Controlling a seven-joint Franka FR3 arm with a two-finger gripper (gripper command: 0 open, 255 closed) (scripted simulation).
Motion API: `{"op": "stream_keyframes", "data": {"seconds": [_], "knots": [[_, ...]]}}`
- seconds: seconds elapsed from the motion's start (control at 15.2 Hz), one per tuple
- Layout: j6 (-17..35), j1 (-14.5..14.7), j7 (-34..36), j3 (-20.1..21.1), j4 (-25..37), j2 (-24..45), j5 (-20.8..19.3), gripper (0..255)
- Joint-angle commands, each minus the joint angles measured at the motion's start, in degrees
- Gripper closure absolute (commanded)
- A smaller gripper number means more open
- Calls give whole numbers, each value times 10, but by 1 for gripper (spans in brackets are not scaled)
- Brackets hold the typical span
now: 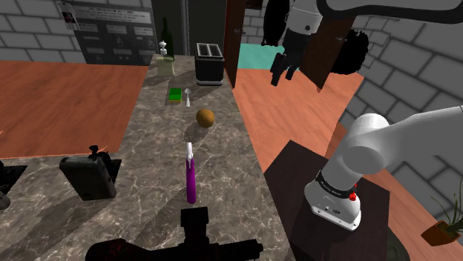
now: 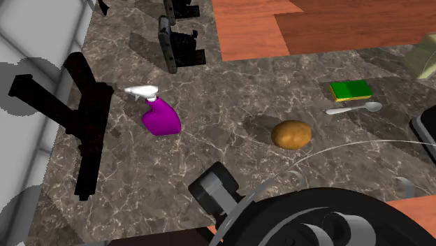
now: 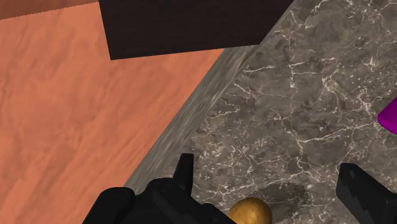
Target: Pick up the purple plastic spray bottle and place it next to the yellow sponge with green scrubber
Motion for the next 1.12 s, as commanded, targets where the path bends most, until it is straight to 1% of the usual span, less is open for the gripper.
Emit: {"op": "stream_keyframes", "data": {"seconds": [0.0, 0.26, 0.53, 0.79, 1.06], "knots": [[0, 0, 0, 0, 0, 0, 0, 0], [43, 16, 67, 60, -46, -20, 29, 0], [91, 33, 135, 126, -78, -22, 58, 0], [143, 47, 205, 196, -96, -3, 85, 0], [198, 52, 279, 270, -97, 36, 102, 0]]}}
